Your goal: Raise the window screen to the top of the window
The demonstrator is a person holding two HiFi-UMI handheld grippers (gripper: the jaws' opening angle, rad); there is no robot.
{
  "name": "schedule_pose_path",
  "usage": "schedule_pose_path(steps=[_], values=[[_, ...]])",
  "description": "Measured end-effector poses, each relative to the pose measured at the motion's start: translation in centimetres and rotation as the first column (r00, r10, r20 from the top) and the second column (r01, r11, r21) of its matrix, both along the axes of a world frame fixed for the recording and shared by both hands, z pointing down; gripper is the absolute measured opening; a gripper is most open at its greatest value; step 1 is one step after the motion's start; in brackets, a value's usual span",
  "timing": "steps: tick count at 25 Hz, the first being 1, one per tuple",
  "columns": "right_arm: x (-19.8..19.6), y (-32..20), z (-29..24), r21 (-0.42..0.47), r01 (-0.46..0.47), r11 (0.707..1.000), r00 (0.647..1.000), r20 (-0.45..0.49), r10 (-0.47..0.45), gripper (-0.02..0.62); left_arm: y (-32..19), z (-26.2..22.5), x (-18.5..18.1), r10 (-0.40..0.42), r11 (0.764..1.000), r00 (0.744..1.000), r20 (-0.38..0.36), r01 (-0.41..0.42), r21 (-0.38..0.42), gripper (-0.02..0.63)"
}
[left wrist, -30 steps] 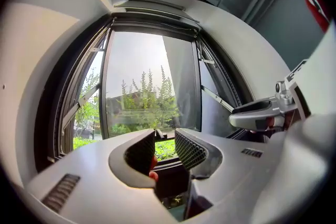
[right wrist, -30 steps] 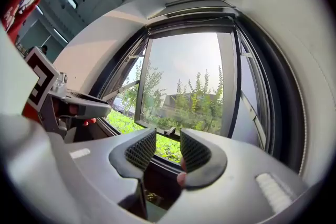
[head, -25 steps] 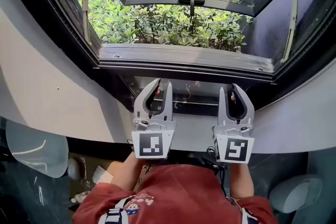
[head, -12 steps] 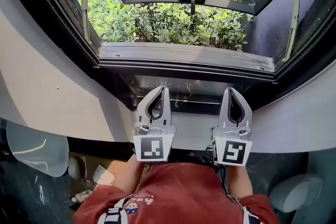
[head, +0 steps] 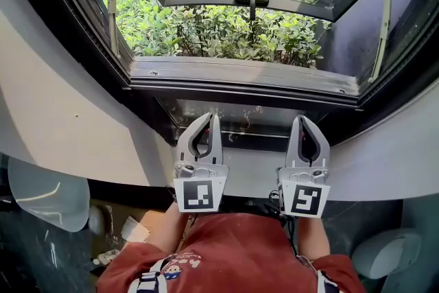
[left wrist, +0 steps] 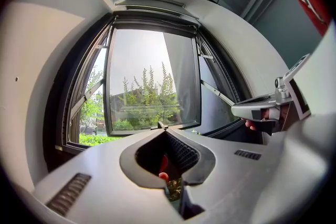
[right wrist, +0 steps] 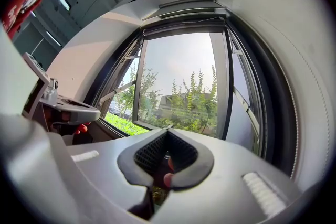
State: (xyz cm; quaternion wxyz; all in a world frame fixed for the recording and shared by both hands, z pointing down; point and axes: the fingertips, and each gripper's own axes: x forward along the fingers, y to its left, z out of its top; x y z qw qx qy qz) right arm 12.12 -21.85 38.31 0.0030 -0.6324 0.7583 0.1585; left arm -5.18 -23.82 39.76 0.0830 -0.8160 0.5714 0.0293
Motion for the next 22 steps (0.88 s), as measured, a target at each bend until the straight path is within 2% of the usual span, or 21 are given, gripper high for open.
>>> schedule_pose_path(steps=[22], values=[[0.63,0.08,0.05,0.006,-0.017,1.0,1.0,-0.011,0.017,0.011,0.01,-0.07,0.44,0.002,1.0,1.0,0.005,-0.002,0.006,0.005]])
